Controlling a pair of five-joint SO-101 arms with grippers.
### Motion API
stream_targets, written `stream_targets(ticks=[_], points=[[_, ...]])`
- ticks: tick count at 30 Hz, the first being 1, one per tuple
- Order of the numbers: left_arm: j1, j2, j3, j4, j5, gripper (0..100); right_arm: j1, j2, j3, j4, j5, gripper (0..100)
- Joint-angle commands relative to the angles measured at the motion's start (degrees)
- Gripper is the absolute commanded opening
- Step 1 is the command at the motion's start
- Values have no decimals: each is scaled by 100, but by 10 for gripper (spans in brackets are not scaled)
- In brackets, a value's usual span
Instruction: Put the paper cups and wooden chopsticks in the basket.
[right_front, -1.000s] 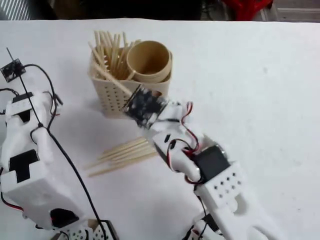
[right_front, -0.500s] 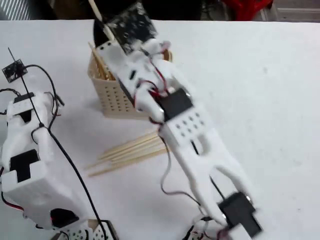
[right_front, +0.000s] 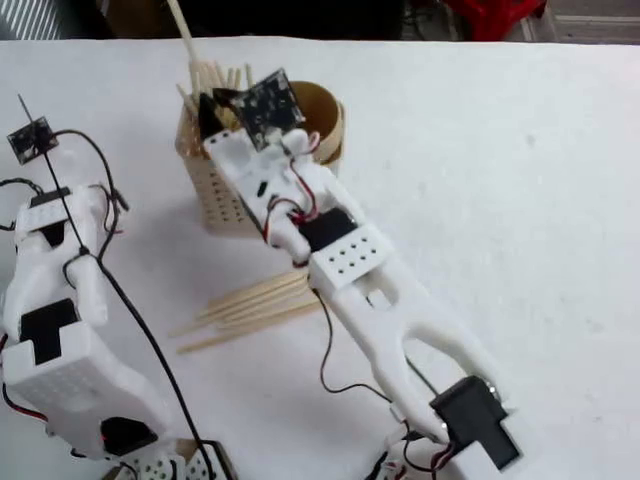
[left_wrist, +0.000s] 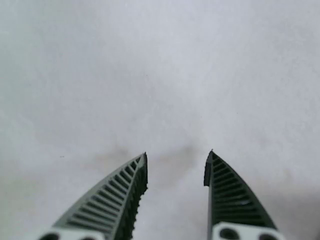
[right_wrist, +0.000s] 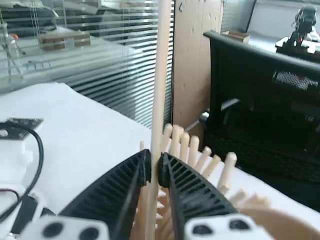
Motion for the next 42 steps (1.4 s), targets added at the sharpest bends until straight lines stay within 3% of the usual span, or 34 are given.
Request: stream_targets(ticks=[1, 8, 13, 18, 22, 27, 31, 35, 42], points=[[101, -22, -44, -97, -62, 203, 215, -409, 149, -154, -44, 18], [101, -22, -44, -97, -62, 203, 171, -743, 167, 576, -97, 183], [101, -22, -53, -97, -62, 203, 22, -1657, 141, 1807, -97, 152], [101, -22, -53, -97, -62, 203, -224, -3029, 123, 4048, -35, 84], [101, -22, -53, -97, -62, 203, -523, -3758, 105, 5824, 1187, 98], [101, -22, -70, -97, -62, 203, -945, -3319, 229, 7116, 2295, 138], [101, -22, -53, -97, -70, 203, -927, -2334, 897, 6941, 3824, 139], [101, -22, -53, -97, -70, 203, -927, -1464, 1969, 5886, 4923, 138], [127, -22, -53, -97, -70, 203, -927, -884, 2989, 4576, 5389, 138]])
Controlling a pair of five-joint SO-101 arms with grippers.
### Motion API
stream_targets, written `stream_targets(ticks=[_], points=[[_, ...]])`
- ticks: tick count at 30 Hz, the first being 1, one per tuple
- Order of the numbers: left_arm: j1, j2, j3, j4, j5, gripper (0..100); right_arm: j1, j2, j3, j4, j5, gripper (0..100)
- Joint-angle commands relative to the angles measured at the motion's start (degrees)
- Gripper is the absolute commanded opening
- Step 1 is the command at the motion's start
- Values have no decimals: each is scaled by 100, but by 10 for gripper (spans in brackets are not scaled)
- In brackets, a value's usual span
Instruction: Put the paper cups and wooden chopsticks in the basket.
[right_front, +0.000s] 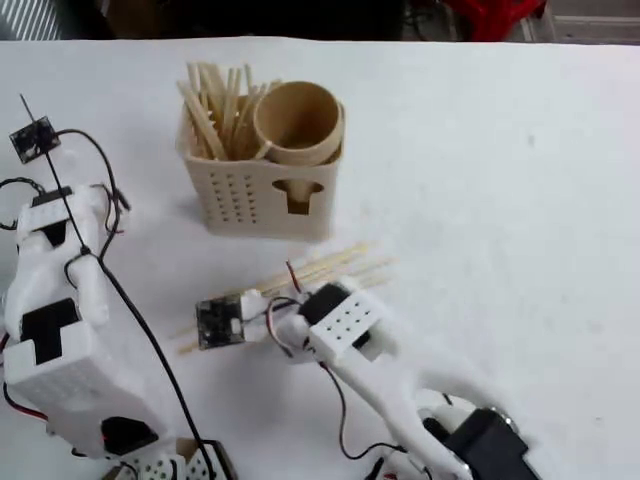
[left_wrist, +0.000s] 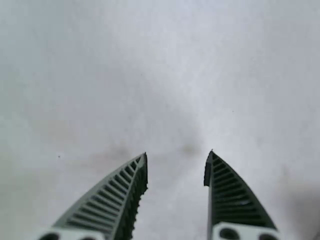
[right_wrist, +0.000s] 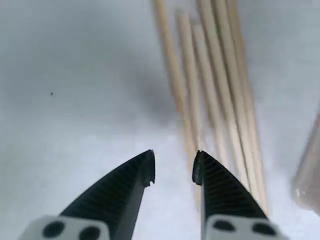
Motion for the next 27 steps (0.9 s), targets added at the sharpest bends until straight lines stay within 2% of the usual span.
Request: stream_targets(ticks=[1, 9, 14, 20, 27], points=[[136, -22, -53, -97, -70, 203, -31, 171, 211, -514, 211, 138], [145, -22, -53, -97, -70, 203, -31, 831, 185, -901, 185, 134], [145, -22, -53, -97, -70, 203, -31, 892, 97, -875, 185, 32], [145, -22, -53, -97, -70, 203, 48, 857, 79, -716, 141, 20], [145, -22, -53, -97, -70, 203, 567, -576, -378, 84, -914, 15]])
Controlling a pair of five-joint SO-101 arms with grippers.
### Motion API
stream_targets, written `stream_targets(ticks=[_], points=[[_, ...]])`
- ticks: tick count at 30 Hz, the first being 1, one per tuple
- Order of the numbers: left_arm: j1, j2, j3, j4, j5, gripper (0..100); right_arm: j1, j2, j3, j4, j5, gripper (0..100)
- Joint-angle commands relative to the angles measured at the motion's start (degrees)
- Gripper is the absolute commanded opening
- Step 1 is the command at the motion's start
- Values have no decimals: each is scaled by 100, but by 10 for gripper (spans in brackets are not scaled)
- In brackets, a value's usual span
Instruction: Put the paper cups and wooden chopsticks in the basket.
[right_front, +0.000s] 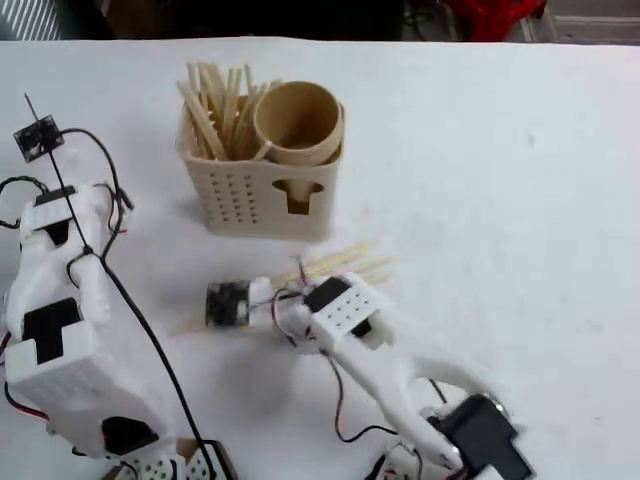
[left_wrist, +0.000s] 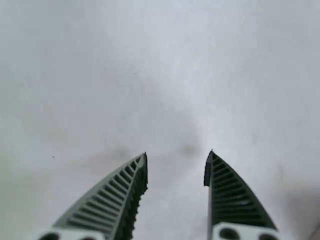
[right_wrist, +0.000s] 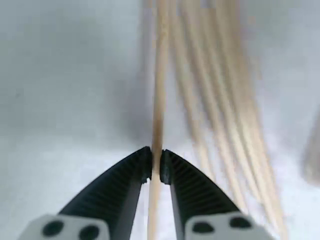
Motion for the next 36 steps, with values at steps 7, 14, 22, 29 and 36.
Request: stream_targets(ticks=[7, 14, 22, 29, 36], points=[[75, -22, -53, -97, -70, 203, 277, -3187, -1257, 1464, -1670, 15], [75, -22, -44, -97, -70, 203, 242, -3538, -3095, 1323, -3086, 15], [75, -22, -44, -97, -70, 202, 268, -1895, -4281, -602, -4185, 17], [75, -22, -44, -97, -70, 203, 277, -356, -4712, -2545, -4149, 18], [75, -22, -44, -97, -79, 203, 444, 409, -4633, -3538, -4229, 16]])
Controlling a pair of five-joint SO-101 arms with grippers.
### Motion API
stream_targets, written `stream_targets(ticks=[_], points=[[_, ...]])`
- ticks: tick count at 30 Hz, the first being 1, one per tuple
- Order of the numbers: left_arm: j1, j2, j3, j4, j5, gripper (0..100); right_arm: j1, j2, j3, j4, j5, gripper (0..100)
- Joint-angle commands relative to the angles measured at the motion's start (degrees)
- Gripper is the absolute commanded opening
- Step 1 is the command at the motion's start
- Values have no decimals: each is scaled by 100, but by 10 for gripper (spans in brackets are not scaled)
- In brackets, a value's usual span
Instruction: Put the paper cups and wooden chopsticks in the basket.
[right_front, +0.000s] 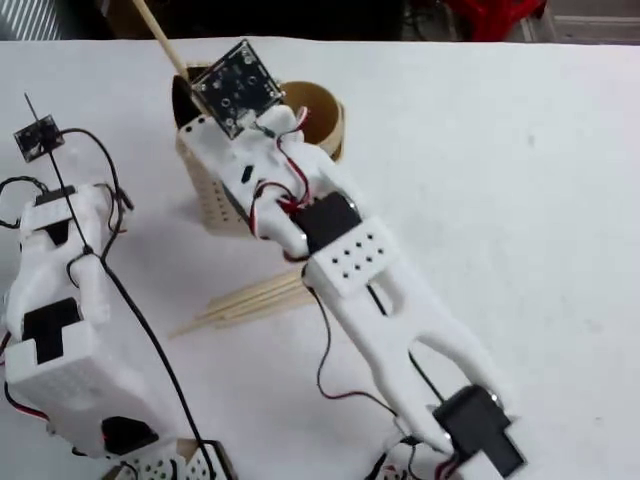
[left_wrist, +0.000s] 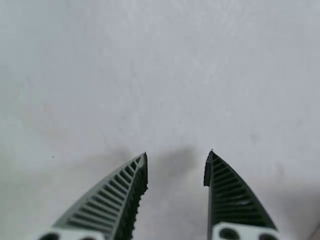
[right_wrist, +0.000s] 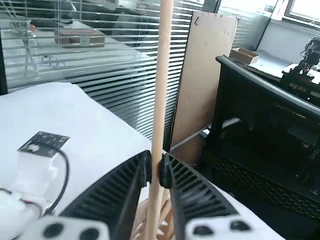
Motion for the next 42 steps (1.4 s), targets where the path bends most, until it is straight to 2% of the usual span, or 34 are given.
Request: stream_targets(ticks=[1, 7, 15, 22, 26, 29, 35, 37, 40, 42], points=[[75, -22, -44, -97, -79, 203, 171, 198, -185, -734, -176, 16], [75, -22, -44, -97, -79, 203, 259, 295, 809, -1648, -220, 16], [84, -22, -44, -97, -360, 200, 426, 277, 1125, -1455, -255, 23], [84, -22, -44, -97, -360, 201, 435, 215, 1125, -787, -237, 192], [84, -22, -44, -97, -360, 201, 435, -198, 1152, -127, -229, 177], [84, -22, -44, -97, -360, 201, 435, -760, 1152, 778, -229, 147], [84, -22, -44, -97, -360, 201, 462, -2009, 1222, 3793, -202, 62], [84, -22, -44, -97, -360, 201, 154, -2088, 1363, 4312, 246, 81], [84, -22, -44, -97, -369, 201, -400, -1974, 1609, 5015, 1556, 121], [84, -22, -44, -97, -378, 201, -576, -1877, 1987, 5130, 2127, 142]])
